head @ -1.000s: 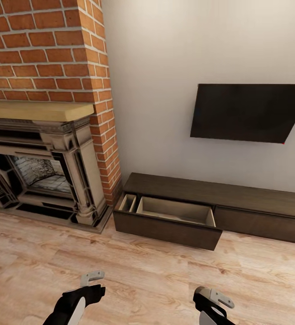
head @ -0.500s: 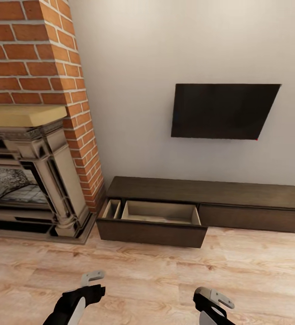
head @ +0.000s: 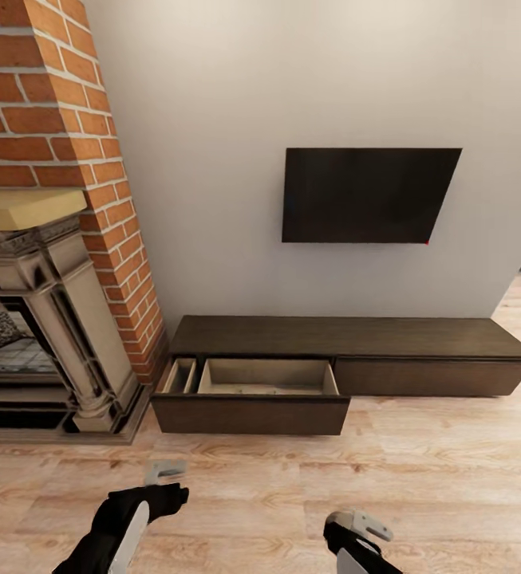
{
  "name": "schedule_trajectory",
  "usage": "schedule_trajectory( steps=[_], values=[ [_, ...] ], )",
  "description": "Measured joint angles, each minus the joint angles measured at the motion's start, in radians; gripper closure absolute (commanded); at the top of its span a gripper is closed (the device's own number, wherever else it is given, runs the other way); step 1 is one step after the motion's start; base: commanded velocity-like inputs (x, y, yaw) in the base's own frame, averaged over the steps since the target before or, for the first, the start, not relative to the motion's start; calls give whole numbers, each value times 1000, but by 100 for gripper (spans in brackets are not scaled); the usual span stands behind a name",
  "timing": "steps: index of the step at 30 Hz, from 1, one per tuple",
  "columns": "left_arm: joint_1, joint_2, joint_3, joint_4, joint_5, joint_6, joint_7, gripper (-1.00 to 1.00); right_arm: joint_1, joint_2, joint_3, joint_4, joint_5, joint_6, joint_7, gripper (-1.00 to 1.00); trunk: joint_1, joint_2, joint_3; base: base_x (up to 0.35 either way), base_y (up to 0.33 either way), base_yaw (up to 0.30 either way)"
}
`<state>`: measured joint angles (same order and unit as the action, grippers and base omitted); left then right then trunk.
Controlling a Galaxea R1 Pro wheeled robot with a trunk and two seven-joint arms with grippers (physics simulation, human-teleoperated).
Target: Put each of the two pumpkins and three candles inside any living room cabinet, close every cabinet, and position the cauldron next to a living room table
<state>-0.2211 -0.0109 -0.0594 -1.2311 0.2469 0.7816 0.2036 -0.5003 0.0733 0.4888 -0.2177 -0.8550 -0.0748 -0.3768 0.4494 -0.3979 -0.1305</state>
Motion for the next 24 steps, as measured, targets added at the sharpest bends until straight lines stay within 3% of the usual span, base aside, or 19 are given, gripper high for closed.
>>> schedule_trajectory(
  steps=[3, 5, 6, 8, 11, 16, 24],
  values=[
    [0, 0, 17, -151, 3, 177, 0, -100, -9, 21, 37, -80, -5, 178, -35, 100, 0, 0, 0, 2, 0, -1],
    [0, -3, 22, -210, 4, 229, 0, -100, -11, 17, 40, -227, -1, 317, -115, 100, 0, 0, 0, 0, 0, 0],
    [-3, -5, 24, -233, 5, 247, 1, -100, -12, 13, 39, -350, -7, 432, -195, 100, 0, 0, 0, 0, 0, 0],
    [-13, -12, 26, -249, 6, 260, 1, -100, -11, 9, 21, -544, 2, 586, -312, 100, 0, 0, 0, 0, 0, 0],
    [-26, -27, 28, -258, 10, 262, 1, -100, 0, 8, -54, -814, 5, 773, -455, 100, 0, 0, 0, 0, 0, 0],
    [-29, -31, 29, -265, 9, 262, 1, -100, 1, 8, -94, -987, -4, 894, -516, 100, 0, 0, 0, 2, 0, 0],
    [-30, -34, 29, -267, 11, 262, 1, -100, 1, 10, -98, -1018, -4, 953, -522, 100, -1, 0, 0, 240, 0, 0]
  ],
)
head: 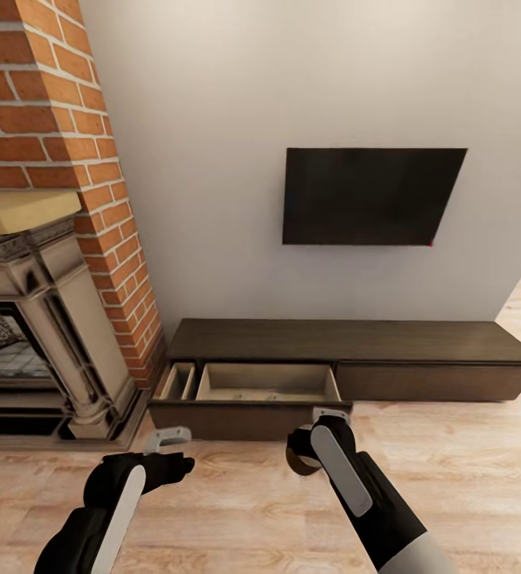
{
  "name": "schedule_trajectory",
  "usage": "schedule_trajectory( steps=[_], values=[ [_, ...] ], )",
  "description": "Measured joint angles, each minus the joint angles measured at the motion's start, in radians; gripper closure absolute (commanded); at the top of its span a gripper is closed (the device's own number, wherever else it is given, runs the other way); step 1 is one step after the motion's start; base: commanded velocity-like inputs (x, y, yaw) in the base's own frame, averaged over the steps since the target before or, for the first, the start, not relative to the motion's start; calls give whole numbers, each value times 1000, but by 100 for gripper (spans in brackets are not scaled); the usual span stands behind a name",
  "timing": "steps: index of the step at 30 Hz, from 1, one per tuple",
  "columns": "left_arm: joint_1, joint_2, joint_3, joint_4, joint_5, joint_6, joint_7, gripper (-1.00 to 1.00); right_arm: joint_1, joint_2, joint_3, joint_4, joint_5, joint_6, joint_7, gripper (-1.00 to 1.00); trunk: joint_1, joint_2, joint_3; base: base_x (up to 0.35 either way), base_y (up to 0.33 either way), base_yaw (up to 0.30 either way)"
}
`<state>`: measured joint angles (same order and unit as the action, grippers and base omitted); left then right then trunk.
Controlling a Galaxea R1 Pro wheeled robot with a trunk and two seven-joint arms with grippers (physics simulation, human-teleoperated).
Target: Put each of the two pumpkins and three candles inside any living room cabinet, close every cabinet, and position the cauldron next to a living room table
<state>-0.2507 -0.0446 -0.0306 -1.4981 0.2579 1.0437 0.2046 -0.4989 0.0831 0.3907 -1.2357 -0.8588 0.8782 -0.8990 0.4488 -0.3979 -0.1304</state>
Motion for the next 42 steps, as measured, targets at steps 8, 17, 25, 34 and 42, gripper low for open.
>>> schedule_trajectory(
  steps=[8, 17, 25, 34, 42],
  values=[
    [0, 5, -1, -6, 1, 0, 0, -100, 0, -2, -34, -38, -3, 7, 0, 100, 0, 0, 0, 151, 0, 0],
    [0, 218, -10, -13, 633, 2, -6, -100, 7, -19, -235, -77, -150, 120, 58, 100, 1, 0, 0, 6, 0, 0],
    [0, 415, -14, -6, 1206, 2, -8, -100, 24, -135, -275, -63, -166, 127, 404, 100, 0, 0, 0, 95, 0, 0],
    [1, 416, -17, -5, 1218, 2, -62, -100, 27, -139, -283, -55, -167, 125, 426, 100, 0, 0, 0, 172, 0, 0],
    [3, 416, -20, -2, 1221, 2, -153, -100, 27, -139, -284, -33, -166, 118, 426, 100, 0, 0, 0, 164, 0, 0]
  ],
)
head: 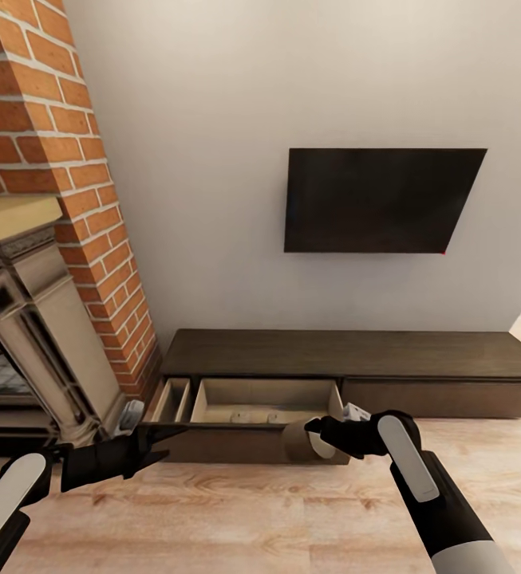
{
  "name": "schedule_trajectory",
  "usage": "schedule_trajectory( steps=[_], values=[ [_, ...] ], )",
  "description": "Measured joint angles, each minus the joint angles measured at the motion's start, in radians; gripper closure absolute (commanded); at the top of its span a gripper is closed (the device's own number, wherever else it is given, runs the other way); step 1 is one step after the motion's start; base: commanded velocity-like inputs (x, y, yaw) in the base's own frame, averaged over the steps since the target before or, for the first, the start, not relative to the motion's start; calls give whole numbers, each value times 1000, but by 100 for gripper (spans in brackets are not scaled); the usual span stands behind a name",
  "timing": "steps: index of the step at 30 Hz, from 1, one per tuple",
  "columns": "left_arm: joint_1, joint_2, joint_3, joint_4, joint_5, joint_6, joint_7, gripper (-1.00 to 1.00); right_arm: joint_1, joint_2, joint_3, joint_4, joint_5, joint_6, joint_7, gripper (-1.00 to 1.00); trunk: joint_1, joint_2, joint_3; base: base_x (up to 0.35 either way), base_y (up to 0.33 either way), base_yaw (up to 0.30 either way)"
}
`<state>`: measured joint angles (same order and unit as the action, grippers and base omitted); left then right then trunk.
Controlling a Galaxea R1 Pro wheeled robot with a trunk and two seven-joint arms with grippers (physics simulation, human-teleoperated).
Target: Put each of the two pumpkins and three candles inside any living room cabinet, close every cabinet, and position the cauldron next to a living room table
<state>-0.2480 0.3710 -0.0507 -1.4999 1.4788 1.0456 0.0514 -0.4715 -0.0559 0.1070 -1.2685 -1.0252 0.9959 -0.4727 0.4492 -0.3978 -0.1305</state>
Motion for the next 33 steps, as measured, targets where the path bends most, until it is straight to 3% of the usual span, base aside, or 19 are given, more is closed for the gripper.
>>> schedule_trajectory(
  steps=[24, 33],
  values=[
    [0, 0, 0, 0, 0, 0, -3, -100, 0, 2, 0, 5, 2, -8, -2, 100, 0, 0, 0, 179, 0, 0],
    [0, 0, -1, 0, 0, 0, -3, -100, -1, 2, -1, 50, 4, -8, 0, 100, 0, 0, 0, 244, -37, 0]
  ],
)
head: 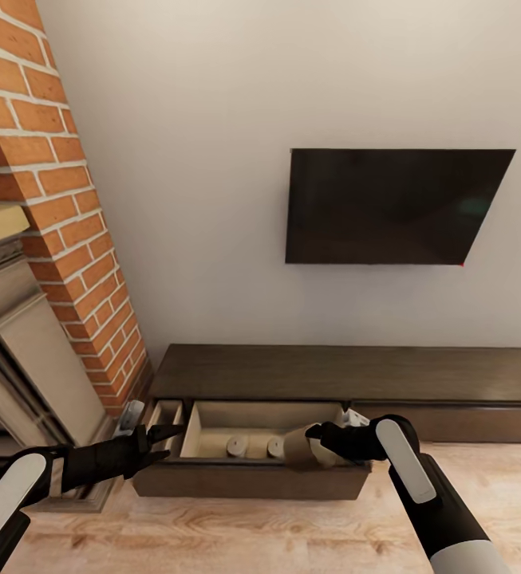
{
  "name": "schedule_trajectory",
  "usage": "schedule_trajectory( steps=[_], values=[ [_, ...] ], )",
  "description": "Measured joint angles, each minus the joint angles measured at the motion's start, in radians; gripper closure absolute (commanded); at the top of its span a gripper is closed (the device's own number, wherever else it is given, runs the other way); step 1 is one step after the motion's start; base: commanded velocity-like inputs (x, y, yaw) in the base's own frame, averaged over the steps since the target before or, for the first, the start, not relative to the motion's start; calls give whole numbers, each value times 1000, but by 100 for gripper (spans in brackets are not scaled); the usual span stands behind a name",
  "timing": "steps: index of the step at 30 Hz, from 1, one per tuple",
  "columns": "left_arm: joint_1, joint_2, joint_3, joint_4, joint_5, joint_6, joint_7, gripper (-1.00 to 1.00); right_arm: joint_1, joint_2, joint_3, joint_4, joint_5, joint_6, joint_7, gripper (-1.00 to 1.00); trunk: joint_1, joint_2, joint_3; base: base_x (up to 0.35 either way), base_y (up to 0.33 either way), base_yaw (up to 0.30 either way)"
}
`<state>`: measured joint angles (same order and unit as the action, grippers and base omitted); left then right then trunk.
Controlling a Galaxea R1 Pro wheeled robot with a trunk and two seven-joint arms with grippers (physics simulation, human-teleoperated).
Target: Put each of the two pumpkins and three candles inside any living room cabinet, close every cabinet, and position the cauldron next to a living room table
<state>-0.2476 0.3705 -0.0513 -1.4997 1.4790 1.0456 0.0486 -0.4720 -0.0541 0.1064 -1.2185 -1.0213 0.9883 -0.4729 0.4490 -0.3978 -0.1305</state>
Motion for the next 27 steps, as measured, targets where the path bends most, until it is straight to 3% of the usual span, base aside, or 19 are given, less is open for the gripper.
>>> schedule_trajectory(
  steps=[27],
  values=[
    [0, -2, 2, 2, 0, 0, 0, -100, 0, 2, 0, 13, -1, -24, 0, 100, 0, 0, 0, 152, -1, 0]
  ],
)
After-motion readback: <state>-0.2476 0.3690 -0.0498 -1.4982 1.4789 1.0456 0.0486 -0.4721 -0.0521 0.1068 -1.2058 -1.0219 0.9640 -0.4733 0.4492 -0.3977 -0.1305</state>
